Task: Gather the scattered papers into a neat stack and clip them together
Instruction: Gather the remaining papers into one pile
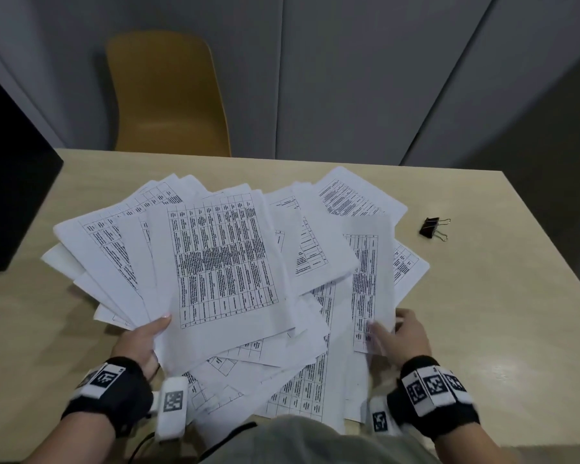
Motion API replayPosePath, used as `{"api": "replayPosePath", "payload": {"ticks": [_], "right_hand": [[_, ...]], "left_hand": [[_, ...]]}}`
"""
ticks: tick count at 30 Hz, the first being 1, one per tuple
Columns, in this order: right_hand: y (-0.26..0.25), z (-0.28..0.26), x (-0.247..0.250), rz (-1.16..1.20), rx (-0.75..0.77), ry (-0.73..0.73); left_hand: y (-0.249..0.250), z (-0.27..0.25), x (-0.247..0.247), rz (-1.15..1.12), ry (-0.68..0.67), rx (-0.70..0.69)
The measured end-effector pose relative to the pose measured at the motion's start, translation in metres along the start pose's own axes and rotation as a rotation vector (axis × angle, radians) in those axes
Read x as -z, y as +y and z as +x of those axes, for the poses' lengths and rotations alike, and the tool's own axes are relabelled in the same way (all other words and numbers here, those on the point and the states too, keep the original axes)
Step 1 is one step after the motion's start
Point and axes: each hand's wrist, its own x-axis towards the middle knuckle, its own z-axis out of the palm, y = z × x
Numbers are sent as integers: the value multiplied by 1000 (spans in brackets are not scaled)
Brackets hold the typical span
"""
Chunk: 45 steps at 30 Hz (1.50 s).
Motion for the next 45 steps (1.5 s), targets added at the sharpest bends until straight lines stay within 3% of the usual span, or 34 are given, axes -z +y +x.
{"api": "replayPosePath", "payload": {"ticks": [2, 4, 14, 20, 24, 28, 30, 38, 45], "right_hand": [[-5, 9, 9, 101, -60, 126], [-11, 21, 14, 184, -124, 145], [-23, 24, -3, 399, -183, 57], [-19, 11, -16, 206, -5, -65], [-19, -3, -24, 83, -7, -195], [-24, -6, -22, 2, 0, 62], [-30, -2, -17, 86, -57, 96], [-45, 11, -11, 387, -186, 22], [-41, -3, -27, 352, -68, -190]], "left_hand": [[1, -2, -2, -1, -9, -8], [2, -3, -2, -1, -18, -11], [0, -2, 2, -17, -42, 29], [-2, 2, -1, -28, -34, 4], [-2, 0, -2, -41, -46, -4], [-4, 7, 3, -61, -39, 20], [-4, 8, 4, -65, -44, 24], [-7, 11, 5, -58, -25, -6], [-7, 11, 4, -63, -34, -4]]}}
